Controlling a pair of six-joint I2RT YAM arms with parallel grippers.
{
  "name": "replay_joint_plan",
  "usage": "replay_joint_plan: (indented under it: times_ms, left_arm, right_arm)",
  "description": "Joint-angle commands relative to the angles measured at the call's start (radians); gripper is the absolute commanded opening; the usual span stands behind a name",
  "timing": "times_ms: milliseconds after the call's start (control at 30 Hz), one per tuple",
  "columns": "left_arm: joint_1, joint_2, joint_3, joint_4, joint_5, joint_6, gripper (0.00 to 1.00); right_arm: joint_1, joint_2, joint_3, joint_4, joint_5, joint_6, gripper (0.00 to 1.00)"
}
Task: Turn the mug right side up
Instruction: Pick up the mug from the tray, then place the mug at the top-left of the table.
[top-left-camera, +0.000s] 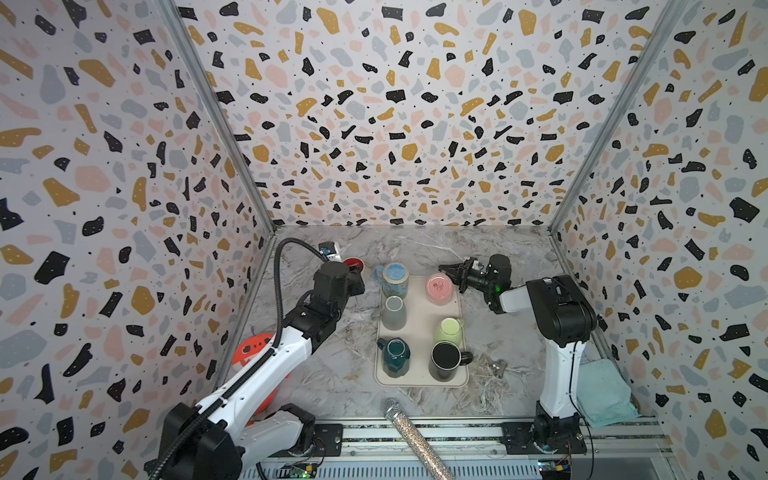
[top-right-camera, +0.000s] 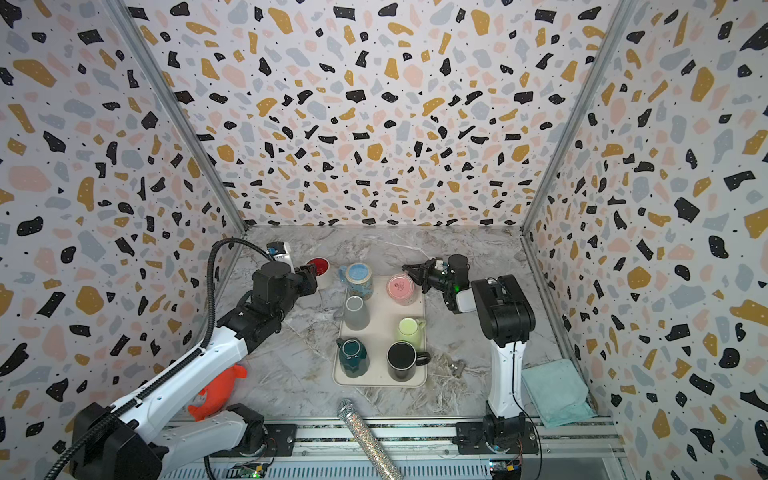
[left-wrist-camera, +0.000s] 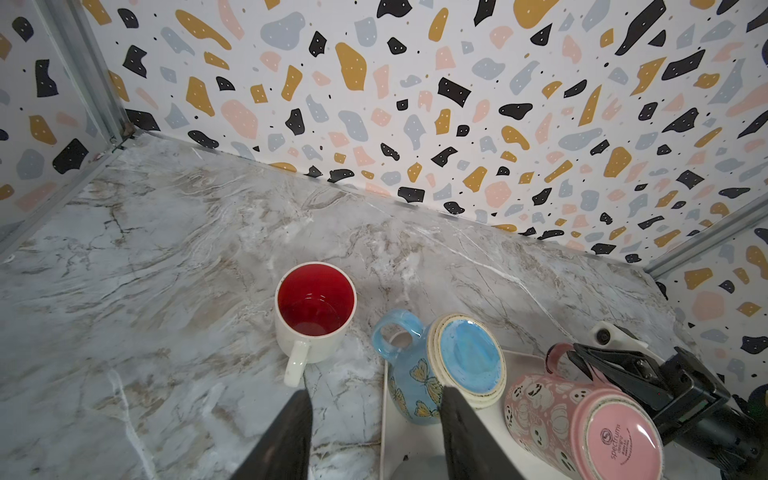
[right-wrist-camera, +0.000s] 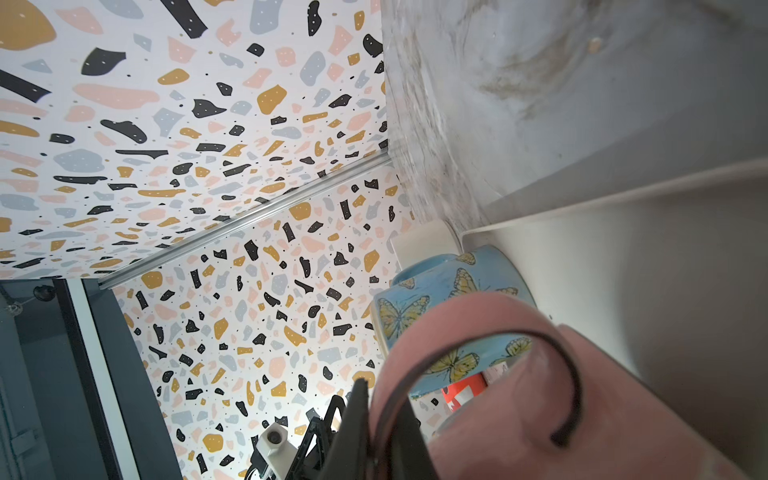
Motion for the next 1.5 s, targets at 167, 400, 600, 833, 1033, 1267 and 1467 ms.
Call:
replay_joint_plan:
  times_ms: [167, 400, 600, 833, 1033, 1267, 1467]
  left_arm:
    - [-0.001, -0.02, 0.077, 0.006, -0.035, 0.034, 0.5]
    - [-0.001, 0.011, 0.162, 0.056, -0.016, 0.057, 0.48]
    - [-0.001, 0.107, 0.285, 0.096, 0.094, 0.084, 0.48]
    - [0.001, 0.308, 0.521, 0.029, 0.264, 0.128, 0.49]
    - [0.0, 0.45, 0.668, -0.019, 0.439, 0.141, 0.5]
    - [-0.001, 0.533, 0.749, -0.058, 0.644, 0.147, 0.49]
    - [-0.006, 0.544, 0.76, -0.124, 0.753, 0.209, 0.53]
  right_arm:
    - [0.009, -0.019, 0.169, -0.056, -0.028, -0.149, 0.0]
    - [0.035, -0.092, 0.357, -0.328, -0.07, -0.458, 0.0]
    - [0.069, -0.178, 0.452, -0.6, -0.046, -0.837, 0.0]
    - [0.143, -0.327, 0.435, -0.785, 0.135, -1.29, 0.0]
    - [0.207, -0.428, 0.333, -0.752, 0.246, -1.516, 0.0]
    - [0.307, -0.525, 0.273, -0.791, 0.417, -1.786, 0.0]
    - [0.348, -0.563, 0.253, -0.813, 0.502, -1.908, 0.0]
